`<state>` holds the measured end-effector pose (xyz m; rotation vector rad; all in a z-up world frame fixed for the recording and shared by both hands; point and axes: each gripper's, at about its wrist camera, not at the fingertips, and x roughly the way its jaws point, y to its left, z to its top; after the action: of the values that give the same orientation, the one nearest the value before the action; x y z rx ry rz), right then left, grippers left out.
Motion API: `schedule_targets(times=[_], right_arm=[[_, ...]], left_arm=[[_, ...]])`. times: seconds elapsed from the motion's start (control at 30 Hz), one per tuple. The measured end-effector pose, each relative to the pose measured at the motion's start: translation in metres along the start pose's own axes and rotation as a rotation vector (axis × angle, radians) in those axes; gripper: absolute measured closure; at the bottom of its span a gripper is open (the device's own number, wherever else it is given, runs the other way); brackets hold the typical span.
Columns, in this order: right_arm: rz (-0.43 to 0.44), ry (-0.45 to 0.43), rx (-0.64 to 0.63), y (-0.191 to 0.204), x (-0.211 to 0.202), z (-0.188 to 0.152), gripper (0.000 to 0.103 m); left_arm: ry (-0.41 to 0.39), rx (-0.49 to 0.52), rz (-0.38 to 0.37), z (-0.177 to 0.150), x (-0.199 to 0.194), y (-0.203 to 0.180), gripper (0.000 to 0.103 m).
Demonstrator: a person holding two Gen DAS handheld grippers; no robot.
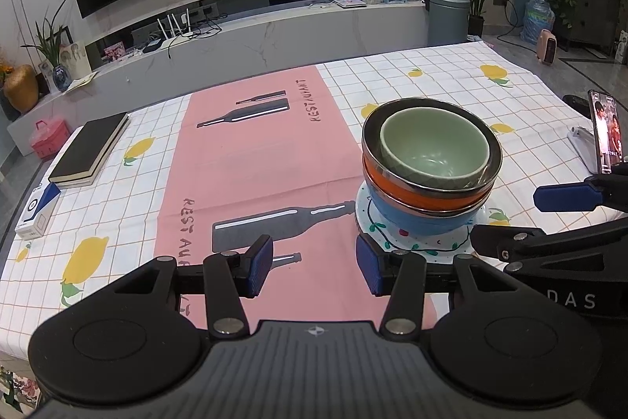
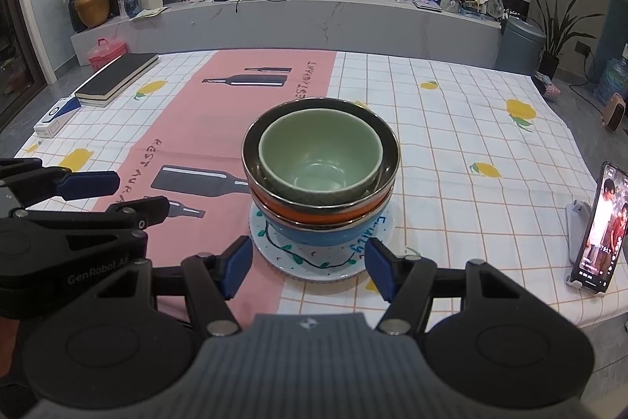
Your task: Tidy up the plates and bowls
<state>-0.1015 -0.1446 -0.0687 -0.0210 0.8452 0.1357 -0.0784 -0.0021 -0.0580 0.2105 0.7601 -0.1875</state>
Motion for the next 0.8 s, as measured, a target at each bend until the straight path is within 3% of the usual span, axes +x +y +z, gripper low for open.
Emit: schedule_targets(times=[0.8], right_arm=[[0.007, 0.016, -0.007, 0.0026, 0.0033, -0.0016, 0.040]], left_arm=[[0.000, -0.015, -0.010, -0.0015, -0.0002, 0.0014, 0.047]])
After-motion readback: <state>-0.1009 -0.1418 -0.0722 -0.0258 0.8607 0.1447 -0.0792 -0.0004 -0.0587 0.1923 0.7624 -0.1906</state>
